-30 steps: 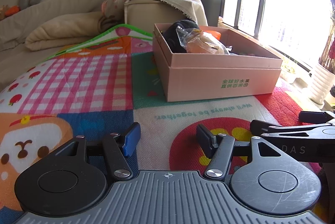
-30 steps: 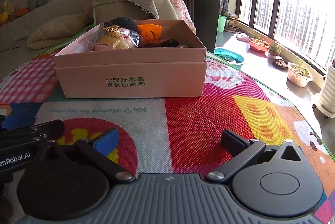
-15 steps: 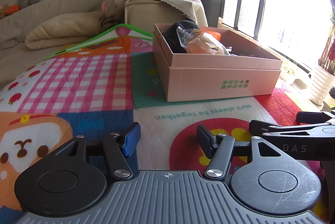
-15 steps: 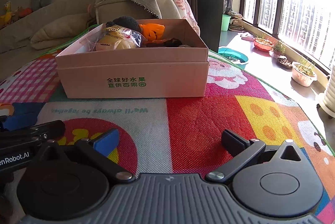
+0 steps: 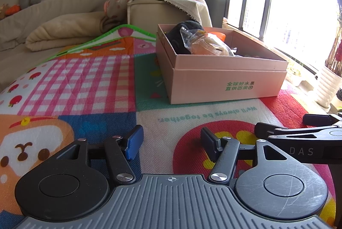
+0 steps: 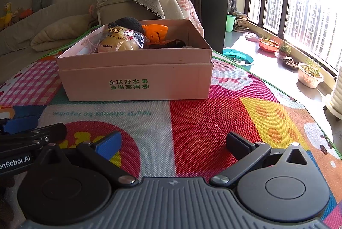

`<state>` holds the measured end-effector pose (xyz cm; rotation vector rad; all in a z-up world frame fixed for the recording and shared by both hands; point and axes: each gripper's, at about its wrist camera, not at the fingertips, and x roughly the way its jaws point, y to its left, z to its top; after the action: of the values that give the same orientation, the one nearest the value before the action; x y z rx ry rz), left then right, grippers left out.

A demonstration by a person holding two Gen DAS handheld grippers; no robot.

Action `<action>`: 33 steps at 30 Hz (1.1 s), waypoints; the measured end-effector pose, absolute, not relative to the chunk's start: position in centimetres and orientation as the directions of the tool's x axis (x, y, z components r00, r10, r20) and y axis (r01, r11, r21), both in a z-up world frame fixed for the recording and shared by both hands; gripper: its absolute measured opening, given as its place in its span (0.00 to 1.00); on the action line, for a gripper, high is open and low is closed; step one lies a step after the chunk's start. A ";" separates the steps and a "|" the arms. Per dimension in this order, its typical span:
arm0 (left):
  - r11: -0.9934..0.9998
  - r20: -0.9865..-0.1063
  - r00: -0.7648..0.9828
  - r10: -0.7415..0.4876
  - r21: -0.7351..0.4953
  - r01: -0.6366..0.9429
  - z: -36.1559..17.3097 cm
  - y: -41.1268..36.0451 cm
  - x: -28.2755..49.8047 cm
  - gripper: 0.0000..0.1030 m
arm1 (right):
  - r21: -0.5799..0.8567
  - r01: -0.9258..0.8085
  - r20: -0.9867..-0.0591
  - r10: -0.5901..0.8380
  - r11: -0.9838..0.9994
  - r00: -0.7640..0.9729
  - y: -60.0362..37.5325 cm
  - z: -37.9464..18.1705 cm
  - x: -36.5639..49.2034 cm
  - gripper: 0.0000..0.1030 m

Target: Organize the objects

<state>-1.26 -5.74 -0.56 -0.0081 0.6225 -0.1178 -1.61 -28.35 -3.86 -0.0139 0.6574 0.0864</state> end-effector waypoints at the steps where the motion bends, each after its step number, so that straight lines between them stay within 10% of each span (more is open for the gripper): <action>1: 0.993 -0.581 0.806 -0.113 -0.044 0.108 -0.6 -5.7 -1.3 0.62 | 0.014 -0.085 -0.611 0.076 0.996 0.788 -28.4 -3.9 -1.6 1.00; 33: 0.994 -0.582 0.806 -0.106 -0.032 0.107 -0.6 -5.7 -1.3 0.62 | 0.016 -0.083 -0.611 0.076 0.996 0.788 -28.3 -3.8 -1.6 1.00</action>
<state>-1.27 -5.68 -0.58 0.0020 0.6225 -0.1137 -1.57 -28.33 -3.81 -0.0124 0.6575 0.0856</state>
